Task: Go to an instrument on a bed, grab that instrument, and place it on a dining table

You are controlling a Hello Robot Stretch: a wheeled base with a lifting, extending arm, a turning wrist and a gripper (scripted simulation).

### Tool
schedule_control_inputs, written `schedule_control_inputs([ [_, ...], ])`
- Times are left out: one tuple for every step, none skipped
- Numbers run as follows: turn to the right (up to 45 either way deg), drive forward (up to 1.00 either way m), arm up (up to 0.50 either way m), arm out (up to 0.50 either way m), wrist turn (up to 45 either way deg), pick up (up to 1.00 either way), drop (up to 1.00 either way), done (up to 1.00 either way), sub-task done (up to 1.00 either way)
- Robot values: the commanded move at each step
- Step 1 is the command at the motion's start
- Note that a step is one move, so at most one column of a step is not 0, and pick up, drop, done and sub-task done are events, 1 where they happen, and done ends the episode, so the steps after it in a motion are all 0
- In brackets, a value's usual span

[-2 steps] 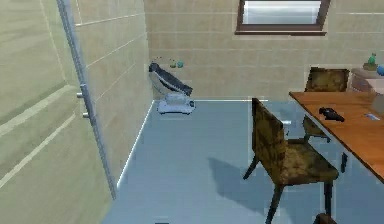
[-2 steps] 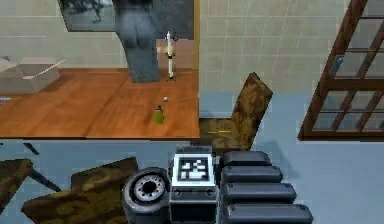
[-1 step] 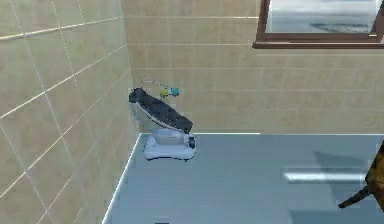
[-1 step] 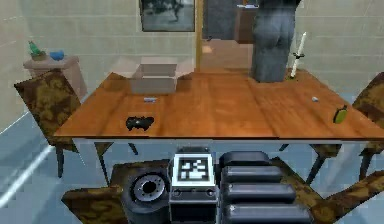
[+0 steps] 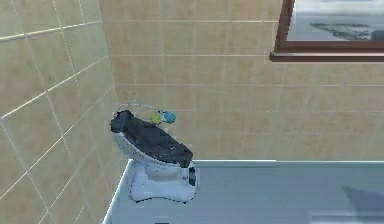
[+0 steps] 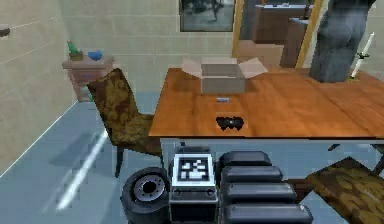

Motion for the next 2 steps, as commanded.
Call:
schedule_control_inputs([
  [42.0, 0.00, 0.00, 0.00, 0.0, 0.00, 0.00, 0.00, 0.00],
  [0.0, 1.00, 0.00, 0.00, 0.0, 0.00, 0.00, 0.00, 0.00],
])
